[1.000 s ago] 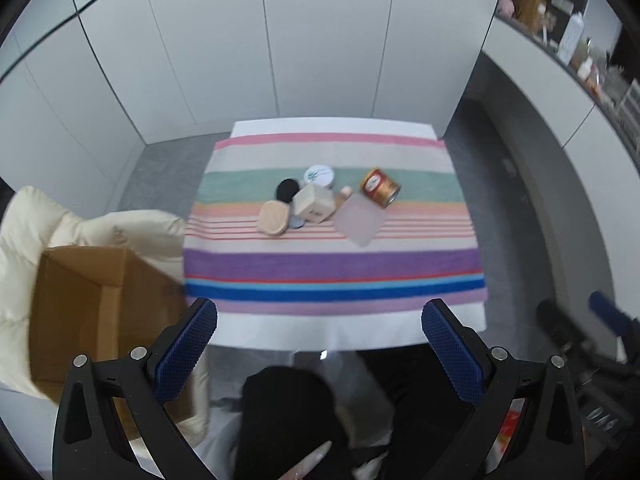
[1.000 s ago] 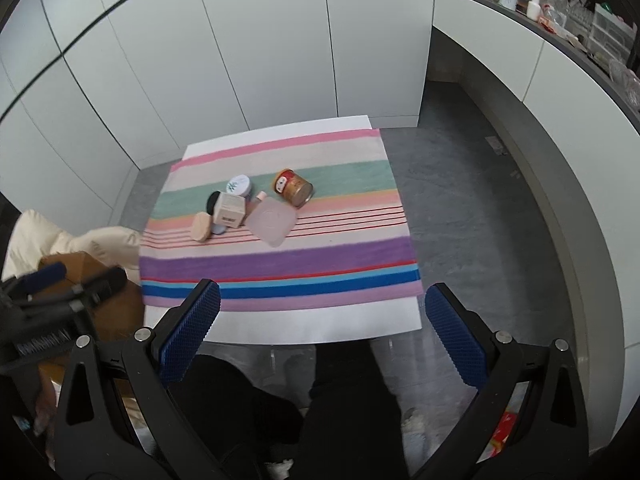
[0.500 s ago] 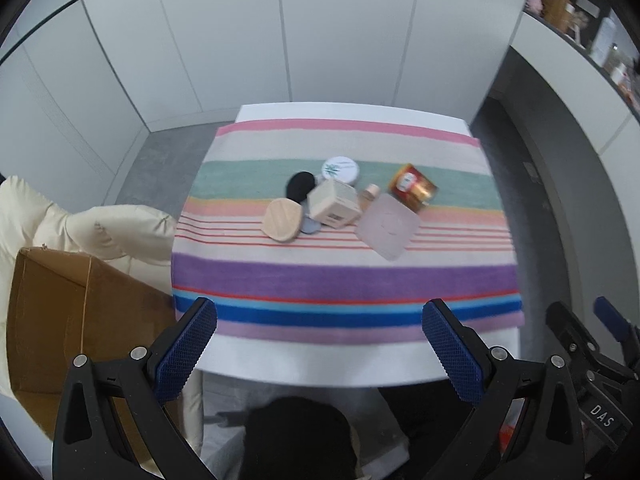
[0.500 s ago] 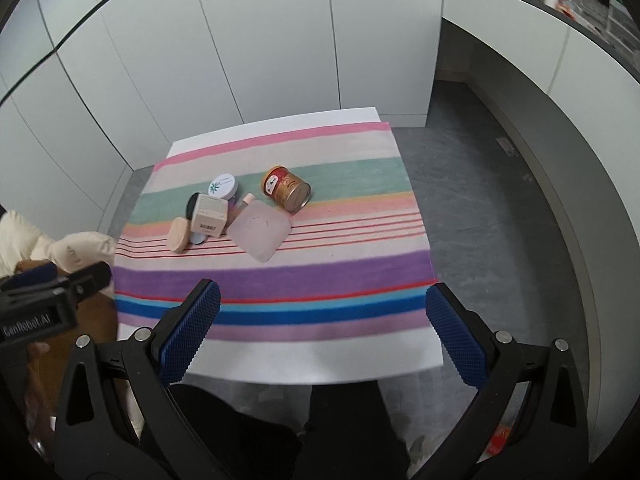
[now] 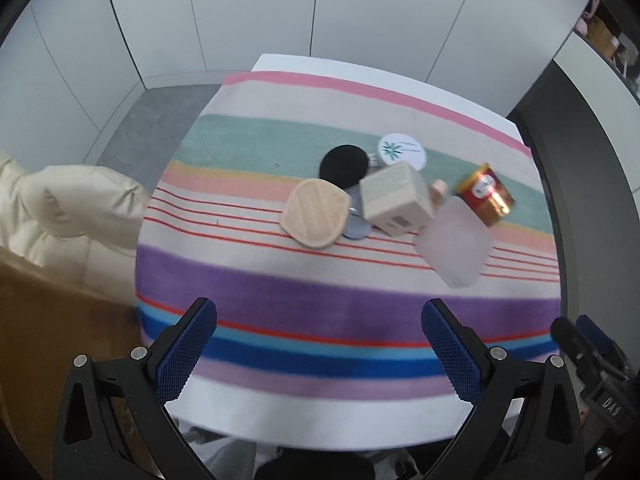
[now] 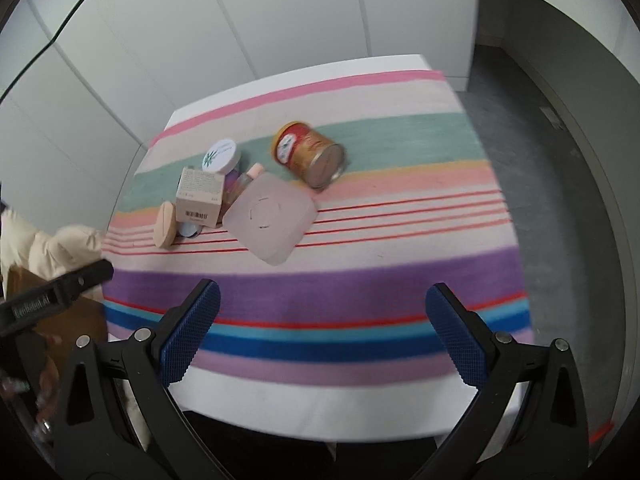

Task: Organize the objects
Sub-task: 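Move both tools toward the items on the striped cloth, then grasp the beige puff with the left tool while the right tool grasps the frosted lid, then carry the beige puff and frosted lid with both tools over the cardboard box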

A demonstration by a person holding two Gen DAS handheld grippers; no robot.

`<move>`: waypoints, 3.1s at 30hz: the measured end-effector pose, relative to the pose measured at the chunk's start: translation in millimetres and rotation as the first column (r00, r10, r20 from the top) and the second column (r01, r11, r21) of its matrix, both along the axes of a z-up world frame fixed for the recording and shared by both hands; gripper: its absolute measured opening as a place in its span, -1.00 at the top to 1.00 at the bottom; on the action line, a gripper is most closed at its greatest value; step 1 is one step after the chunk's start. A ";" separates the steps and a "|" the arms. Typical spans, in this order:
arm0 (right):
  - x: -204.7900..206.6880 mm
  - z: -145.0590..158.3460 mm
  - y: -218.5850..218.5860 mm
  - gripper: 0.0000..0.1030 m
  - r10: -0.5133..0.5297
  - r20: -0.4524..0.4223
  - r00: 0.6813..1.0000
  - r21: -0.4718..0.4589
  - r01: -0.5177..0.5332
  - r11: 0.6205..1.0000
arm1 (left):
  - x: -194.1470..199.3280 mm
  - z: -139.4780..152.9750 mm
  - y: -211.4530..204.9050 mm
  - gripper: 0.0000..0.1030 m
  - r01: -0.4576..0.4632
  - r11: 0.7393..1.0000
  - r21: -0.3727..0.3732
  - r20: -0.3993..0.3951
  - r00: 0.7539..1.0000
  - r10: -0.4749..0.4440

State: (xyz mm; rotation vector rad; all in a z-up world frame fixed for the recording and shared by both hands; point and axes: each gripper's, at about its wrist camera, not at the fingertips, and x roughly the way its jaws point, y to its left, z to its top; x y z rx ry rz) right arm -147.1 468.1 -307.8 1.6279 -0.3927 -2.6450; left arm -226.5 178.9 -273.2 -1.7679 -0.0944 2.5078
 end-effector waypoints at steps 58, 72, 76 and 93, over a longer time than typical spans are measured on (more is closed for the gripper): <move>-69.3 2.2 -39.2 -0.77 0.205 -0.122 0.971 0.142 -0.187 0.972 | -58.4 3.0 18.7 0.02 0.107 0.992 -0.065 -0.118 0.986 -0.114; -45.1 121.3 -39.9 -0.77 0.152 -0.246 0.957 0.195 -0.105 0.975 | -31.4 129.8 15.6 0.01 0.096 0.990 -0.100 -0.273 0.954 -0.120; -38.0 153.1 -45.8 -0.77 0.152 -0.272 0.950 0.202 -0.098 0.975 | -24.3 169.5 11.7 0.01 0.081 0.994 -0.077 -0.312 0.945 -0.101; -9.5 243.6 -48.5 -0.77 0.119 -0.344 0.931 0.187 -0.057 0.981 | 15.4 259.4 14.4 0.01 0.098 0.990 -0.102 -0.386 0.913 -0.130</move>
